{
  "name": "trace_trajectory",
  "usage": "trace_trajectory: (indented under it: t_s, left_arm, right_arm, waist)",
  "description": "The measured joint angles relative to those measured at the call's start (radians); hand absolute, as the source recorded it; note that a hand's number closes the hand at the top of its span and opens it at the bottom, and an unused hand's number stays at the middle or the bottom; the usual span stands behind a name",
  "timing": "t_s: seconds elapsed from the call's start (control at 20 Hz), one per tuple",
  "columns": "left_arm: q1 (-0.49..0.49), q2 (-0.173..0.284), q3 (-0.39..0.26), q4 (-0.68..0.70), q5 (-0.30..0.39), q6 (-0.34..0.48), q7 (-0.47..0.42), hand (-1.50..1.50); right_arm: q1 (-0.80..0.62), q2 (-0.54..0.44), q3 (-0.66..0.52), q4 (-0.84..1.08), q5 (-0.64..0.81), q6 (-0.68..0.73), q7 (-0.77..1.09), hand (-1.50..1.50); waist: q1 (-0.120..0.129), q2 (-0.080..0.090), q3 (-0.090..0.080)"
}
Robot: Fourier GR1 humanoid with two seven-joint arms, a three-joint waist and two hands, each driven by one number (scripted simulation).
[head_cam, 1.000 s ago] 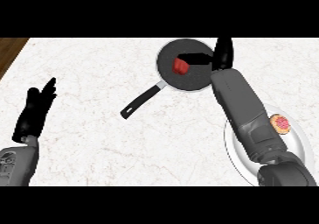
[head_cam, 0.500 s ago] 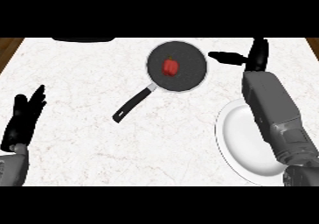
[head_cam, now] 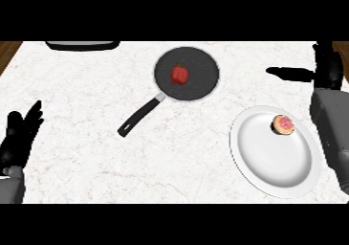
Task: Pick the bell pepper from the plate and place it in the pan
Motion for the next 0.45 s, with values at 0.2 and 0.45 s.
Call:
trace_trajectory:
  t_s: [0.2,0.45]
  left_arm:
    - [0.007,0.012,0.012,-0.02,0.009,-0.016,0.013,0.0]
    - [0.007,-0.002,0.009,-0.03,-0.003,-0.003,0.022,0.0]
  right_arm:
    - [0.085,-0.056,0.021,-0.101,-0.034,0.11,0.033,-1.5]
    - [0.219,-0.102,0.038,-0.256,-0.09,0.224,0.061,-1.5]
  waist:
    - [-0.004,-0.001,0.0]
    - [-0.005,-0.001,0.0]
